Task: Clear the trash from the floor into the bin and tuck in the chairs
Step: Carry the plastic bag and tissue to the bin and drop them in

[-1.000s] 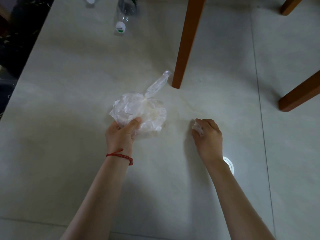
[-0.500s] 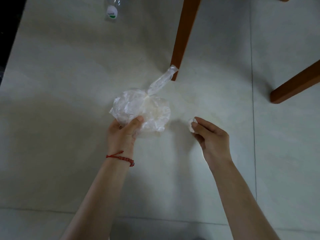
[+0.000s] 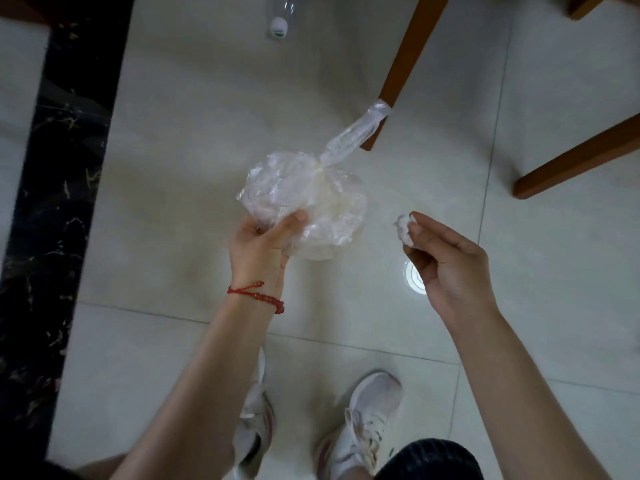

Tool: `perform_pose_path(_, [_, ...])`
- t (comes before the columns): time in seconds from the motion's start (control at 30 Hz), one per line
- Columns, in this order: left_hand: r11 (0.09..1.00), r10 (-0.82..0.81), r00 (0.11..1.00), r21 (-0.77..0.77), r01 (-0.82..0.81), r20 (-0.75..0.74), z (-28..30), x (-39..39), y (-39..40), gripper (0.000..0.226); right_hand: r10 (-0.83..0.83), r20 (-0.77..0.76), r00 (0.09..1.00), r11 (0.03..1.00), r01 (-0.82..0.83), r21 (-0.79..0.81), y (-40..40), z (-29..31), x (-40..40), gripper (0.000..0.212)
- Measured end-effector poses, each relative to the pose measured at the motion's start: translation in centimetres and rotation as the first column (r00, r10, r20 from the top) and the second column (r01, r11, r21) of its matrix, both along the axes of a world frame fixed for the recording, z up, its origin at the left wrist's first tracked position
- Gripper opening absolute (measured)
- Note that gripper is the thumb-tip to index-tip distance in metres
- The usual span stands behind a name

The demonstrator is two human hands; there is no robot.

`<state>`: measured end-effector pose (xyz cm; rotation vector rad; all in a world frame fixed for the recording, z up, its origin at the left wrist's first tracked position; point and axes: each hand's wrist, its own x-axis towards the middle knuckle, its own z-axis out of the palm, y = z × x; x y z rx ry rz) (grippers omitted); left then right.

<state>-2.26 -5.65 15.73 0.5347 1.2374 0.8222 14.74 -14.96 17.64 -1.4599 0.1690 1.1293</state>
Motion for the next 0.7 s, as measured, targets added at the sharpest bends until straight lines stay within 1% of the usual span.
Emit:
perform_pose_path(0.1, [1.000,0.011,0.999,0.006,-0.011,-0.039,4.3,-0.6,-0.1,0.031,0.012,-0.014,1.000,1.000,-0.012,-0.006,0.3,4.5,-0.5,0.021])
perform_pose_path(0.17, [1.000,0.024,0.998,0.013,-0.023,-0.056,7.5,-1.0,0.1,0.032,0.022,-0.008,1.000,1.000,-0.022,0.001,0.9,7.8,-0.8,0.023])
perform_pose_path(0.23, [0.999,0.036,0.997,0.021,-0.035,-0.062,10.8,-1.6,0.6,0.033,0.027,0.015,1.000,1.000,-0.027,0.007,1.7,11.3,-0.9,0.020])
perform_pose_path(0.37, [0.997,0.071,0.995,0.029,-0.070,-0.074,17.7,-3.1,1.8,0.045,0.028,0.048,0.998,0.999,-0.029,0.024,3.2,18.3,-1.0,0.014])
perform_pose_path(0.43, [0.994,0.099,0.994,0.044,-0.097,-0.048,21.2,-4.0,2.2,0.046,0.042,0.061,0.997,0.999,-0.043,0.028,3.9,21.6,-1.3,0.015])
perform_pose_path(0.53, [0.991,0.113,0.994,0.070,-0.112,-0.008,26.2,-5.1,2.9,0.039,0.067,0.078,0.995,0.997,-0.069,0.025,4.8,26.6,-2.0,0.015])
perform_pose_path(0.6, [0.990,0.116,0.993,0.079,-0.115,-0.018,29.3,-5.7,3.3,0.036,0.077,0.080,0.994,0.997,-0.078,0.017,5.4,29.8,-2.6,0.016])
perform_pose_path(0.7, [0.983,0.159,0.987,0.102,-0.155,-0.035,33.6,-6.5,3.8,0.040,0.086,0.084,0.993,0.996,-0.088,0.018,6.2,34.4,-3.6,0.016])
